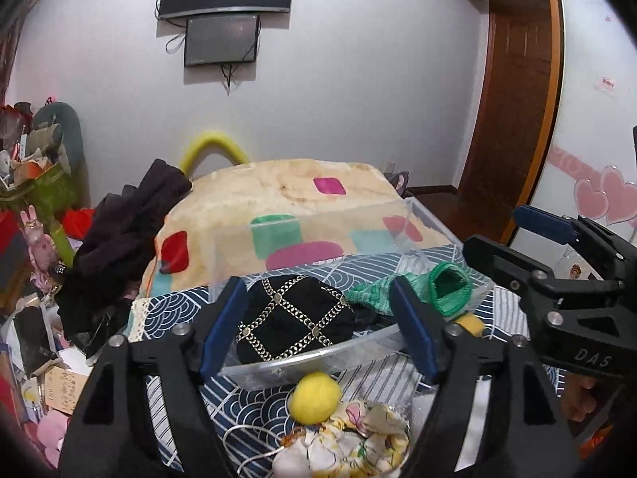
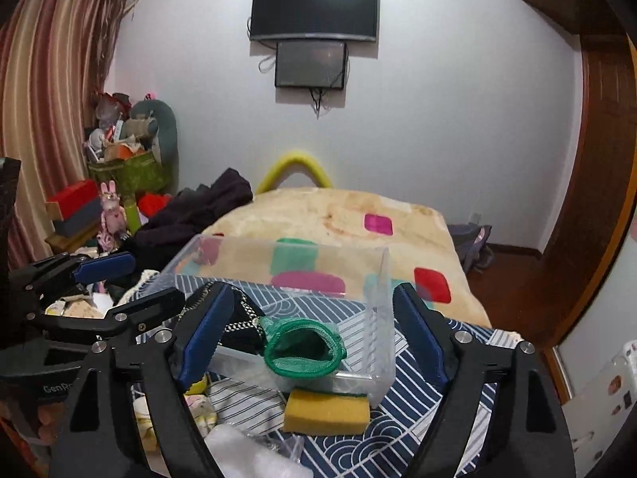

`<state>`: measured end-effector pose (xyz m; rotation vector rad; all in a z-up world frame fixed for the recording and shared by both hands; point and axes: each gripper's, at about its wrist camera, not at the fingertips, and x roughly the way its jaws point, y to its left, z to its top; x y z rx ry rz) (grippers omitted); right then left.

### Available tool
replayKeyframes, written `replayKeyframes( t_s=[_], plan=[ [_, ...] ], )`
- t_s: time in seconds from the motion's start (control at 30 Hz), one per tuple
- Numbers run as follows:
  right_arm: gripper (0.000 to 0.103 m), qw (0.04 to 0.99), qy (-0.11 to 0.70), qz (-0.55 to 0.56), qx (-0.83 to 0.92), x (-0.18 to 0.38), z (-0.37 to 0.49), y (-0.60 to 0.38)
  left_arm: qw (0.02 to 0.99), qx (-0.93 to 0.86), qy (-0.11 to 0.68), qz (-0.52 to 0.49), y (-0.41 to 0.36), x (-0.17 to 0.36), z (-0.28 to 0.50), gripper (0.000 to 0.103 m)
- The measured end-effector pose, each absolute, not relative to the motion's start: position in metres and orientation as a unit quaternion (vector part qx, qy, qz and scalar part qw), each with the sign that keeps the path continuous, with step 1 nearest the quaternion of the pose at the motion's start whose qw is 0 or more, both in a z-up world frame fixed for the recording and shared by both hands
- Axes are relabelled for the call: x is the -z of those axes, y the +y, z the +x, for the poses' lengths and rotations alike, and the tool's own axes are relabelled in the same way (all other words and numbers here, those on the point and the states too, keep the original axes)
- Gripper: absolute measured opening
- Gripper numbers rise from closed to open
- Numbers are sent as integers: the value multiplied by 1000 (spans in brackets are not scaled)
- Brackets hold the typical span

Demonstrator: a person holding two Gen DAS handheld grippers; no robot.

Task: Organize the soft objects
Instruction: 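Lower the gloves and cap into the clear box and open both tools, then grasp the yellow sponge with the right tool while the left tool grasps the yellow ball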

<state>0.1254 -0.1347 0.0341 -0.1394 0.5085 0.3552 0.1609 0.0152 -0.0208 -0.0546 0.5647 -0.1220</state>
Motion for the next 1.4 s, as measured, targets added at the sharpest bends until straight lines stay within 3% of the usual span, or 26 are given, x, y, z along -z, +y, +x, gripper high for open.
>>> replayKeyframes(
  t_s=[0.1, 0.17, 0.67, 0.8, 1.13, 1.2, 1.27, 1.33, 1.37, 1.4],
  plan=[
    [85, 952, 239, -65, -179, -38, 118, -138, 961, 62, 269, -30, 20, 14, 148, 95],
    [85, 953, 237, -63, -179, -38, 115, -141, 962, 66, 262, -35, 22, 12, 140, 99],
    [86, 930, 338, -4, -143, 27, 134, -174, 943, 62, 324, -50, 20, 76, 131, 100],
    [86, 920, 364, -4, -146, 45, 141, -170, 936, 61, 342, -60, 23, 90, 141, 85],
    [86, 900, 404, -9, -164, 65, 147, -155, 915, 75, 385, -90, 22, 117, 164, 65],
    [86, 897, 410, -6, -167, 66, 150, -154, 912, 79, 392, -96, 22, 121, 169, 52],
    [84, 896, 410, -9, -168, 66, 149, -155, 907, 82, 400, -100, 22, 125, 174, 44],
    [75, 898, 408, -11, -168, 66, 146, -155, 907, 79, 401, -101, 22, 128, 175, 43],
    [66, 897, 409, -12, -170, 66, 146, -157, 908, 80, 399, -101, 21, 128, 174, 43],
    [66, 895, 410, -11, -172, 66, 145, -158, 909, 81, 396, -101, 20, 128, 173, 42]
  ],
)
